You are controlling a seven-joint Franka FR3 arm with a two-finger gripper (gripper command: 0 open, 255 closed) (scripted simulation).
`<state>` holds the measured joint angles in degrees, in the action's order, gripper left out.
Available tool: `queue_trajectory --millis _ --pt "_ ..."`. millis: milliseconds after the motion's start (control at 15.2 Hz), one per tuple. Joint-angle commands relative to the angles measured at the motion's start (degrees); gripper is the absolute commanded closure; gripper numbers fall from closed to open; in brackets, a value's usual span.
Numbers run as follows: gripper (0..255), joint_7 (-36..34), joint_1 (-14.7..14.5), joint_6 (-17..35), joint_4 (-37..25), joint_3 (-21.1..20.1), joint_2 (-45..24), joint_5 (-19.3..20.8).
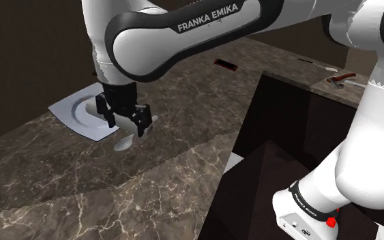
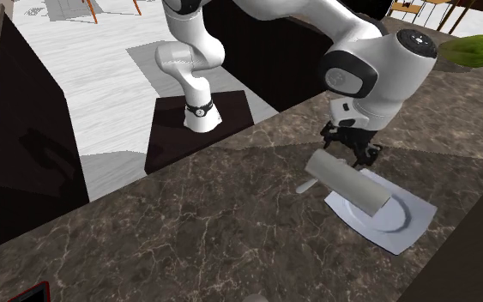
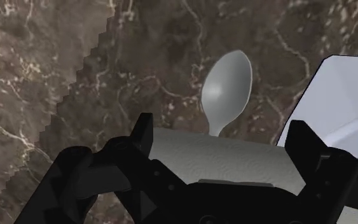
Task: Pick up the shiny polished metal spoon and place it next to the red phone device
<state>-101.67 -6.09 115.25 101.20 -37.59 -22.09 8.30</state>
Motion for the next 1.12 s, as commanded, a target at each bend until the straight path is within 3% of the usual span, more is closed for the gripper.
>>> queue_trajectory --millis 0,726,792,1056 --pt "0 -0.3 0.1 1.2 0.7 0.8 -1.2 0.8" --pt "0 -0.8 -0.2 3.5 2.2 1.2 -2.3 1.6" --pt "255 -0.8 -0.3 3.5 2.1 1.2 -2.3 1.6" --pt "255 -0.8 -0.2 3.5 2.1 1.2 -2.3 1.6"
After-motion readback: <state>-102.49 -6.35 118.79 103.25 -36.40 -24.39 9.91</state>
